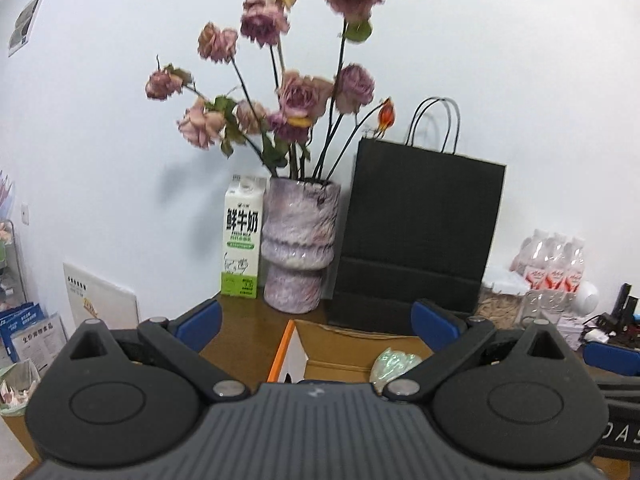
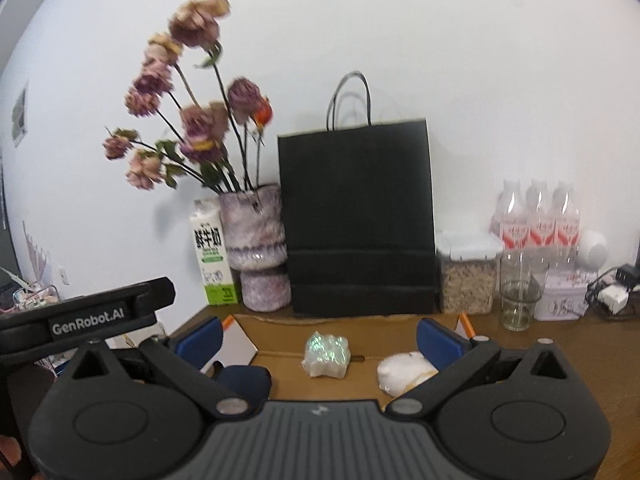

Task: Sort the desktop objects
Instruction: 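Lift both grippers out of the box and return over the table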

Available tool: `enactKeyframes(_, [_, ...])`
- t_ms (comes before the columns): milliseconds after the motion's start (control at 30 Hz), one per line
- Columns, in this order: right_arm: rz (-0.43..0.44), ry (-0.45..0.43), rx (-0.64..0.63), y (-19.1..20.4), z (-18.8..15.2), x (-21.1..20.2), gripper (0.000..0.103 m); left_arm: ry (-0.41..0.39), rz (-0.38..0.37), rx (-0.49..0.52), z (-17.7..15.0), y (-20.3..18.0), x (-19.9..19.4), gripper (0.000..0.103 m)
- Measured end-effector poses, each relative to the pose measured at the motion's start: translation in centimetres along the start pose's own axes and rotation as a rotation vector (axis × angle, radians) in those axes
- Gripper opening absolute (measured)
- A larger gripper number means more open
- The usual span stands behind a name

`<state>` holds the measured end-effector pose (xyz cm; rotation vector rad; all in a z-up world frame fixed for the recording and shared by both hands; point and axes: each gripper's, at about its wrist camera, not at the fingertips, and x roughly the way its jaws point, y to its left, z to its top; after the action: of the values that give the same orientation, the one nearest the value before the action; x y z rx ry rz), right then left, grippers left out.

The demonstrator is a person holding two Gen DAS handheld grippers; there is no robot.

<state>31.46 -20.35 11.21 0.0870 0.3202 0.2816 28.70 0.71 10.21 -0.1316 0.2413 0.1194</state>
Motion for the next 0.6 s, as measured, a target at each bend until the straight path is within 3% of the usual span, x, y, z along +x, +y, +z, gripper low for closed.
enactKeyframes(233, [0.005, -0.035, -0.092, 0.9, 0.1, -3.5, 0.103, -0.008, -0.023, 0.049, 0.2, -0.2, -2.5, 0.103])
enactKeyframes(600, [0.052, -0.014, -0.105, 0.8, -1.7, -8.2, 0.103, 0.011, -0.027, 0.088, -1.1, 0.7, -6.2, 0.103])
